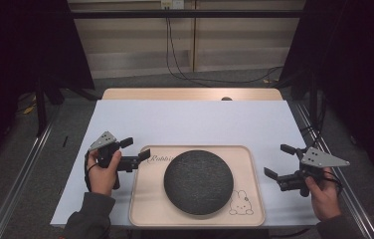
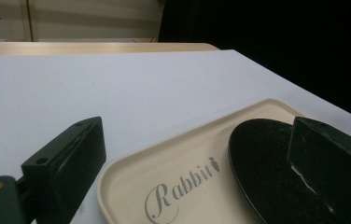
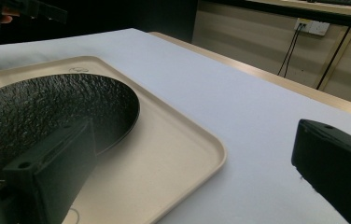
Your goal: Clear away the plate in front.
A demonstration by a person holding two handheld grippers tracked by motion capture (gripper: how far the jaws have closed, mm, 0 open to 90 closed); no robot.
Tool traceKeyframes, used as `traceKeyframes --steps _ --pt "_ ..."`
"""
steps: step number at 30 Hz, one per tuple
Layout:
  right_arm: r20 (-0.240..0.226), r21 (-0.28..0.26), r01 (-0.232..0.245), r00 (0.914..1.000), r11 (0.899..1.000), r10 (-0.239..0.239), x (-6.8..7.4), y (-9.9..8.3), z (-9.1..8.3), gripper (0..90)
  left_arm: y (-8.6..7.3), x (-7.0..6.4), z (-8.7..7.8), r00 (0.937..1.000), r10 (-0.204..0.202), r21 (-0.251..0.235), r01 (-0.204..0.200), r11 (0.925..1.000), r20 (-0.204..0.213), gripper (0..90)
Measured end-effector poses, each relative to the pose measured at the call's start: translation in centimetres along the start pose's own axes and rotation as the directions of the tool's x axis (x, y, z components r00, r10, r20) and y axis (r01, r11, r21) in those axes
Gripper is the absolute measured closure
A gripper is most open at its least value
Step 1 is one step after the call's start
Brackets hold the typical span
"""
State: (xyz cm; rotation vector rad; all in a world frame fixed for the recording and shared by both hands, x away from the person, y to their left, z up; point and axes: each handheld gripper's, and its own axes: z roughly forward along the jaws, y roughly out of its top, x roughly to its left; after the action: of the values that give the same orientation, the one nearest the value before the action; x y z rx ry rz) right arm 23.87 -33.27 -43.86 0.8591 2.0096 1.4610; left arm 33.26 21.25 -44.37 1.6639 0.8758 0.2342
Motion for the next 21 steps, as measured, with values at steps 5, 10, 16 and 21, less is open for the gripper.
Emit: traceKeyframes --steps 5,10,16,21 --pt "0.006 0.003 0.004 1.0 1.0 -0.004 0.0 0.0 0.1 0.0 0.2 0.3 -0.5 0.9999 0.016 0.001 -0.016 0.9999 0.002 4.2" --pt "0.013 0.005 0.009 0.9999 1.0 -0.009 0.0 -0.1 0.2 0.0 0.3 0.7 -1.1 0.9996 0.021 -0.009 -0.021 0.9997 -0.017 4.3" --pt "0.025 0.015 0.006 0.9997 1.0 -0.006 0.0 -0.2 0.1 0.0 0.3 1.0 -1.6 0.9993 0.031 -0.016 -0.031 0.9994 -0.02 4.4" --pt "0.037 0.023 0.009 0.9993 1.0 -0.01 0.0 -0.2 0.2 0.0 0.2 1.2 -1.7 0.9989 0.039 -0.006 -0.039 0.9992 -0.025 4.6"
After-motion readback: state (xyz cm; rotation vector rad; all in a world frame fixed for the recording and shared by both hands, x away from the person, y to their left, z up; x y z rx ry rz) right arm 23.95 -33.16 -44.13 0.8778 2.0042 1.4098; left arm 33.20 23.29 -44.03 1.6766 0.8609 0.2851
